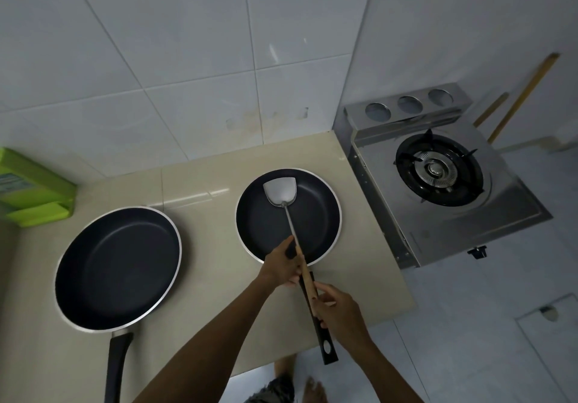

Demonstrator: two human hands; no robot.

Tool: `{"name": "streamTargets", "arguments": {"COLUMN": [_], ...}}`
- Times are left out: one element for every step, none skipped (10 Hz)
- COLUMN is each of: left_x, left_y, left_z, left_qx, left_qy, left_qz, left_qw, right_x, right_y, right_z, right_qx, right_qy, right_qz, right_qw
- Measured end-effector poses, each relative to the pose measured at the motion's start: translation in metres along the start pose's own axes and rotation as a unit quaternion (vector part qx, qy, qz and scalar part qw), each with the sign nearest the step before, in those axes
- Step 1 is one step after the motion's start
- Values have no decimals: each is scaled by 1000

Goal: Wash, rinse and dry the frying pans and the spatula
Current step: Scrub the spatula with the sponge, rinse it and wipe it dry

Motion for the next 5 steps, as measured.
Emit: {"name": "streamTargets", "arguments": {"left_x": [1,1,-1,2,1], "left_y": [0,1,2,8,5], "left_z": [-1,-3,-3,-4,-2], "left_qx": [13,11,0,-9,-19], "left_qy": [8,17,29,30,51], "left_qz": [-17,-19,-9,-7,-5], "left_qw": [1000,1000,1000,999,999], "right_x": [-5,-7,-4,-7,-9], "right_y": [3,7,9,11,14], "right_z": [0,2,1,2,2], "right_qx": [-2,5,-4,-6,-7], "right_qy": [-5,-1,-4,-1,-18], "right_qz": [4,23,18,16,13], "right_qw": [1000,1000,1000,1000,1000]}}
Point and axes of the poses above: each hand's wrist, its own y-axis towards the middle knuckle, its own z-axis out of the palm, x = y × z, the point moved 3 cm from there along y, towards the middle knuckle, and after that the axes turned 5 degrees about z, right-handed, at the moved point
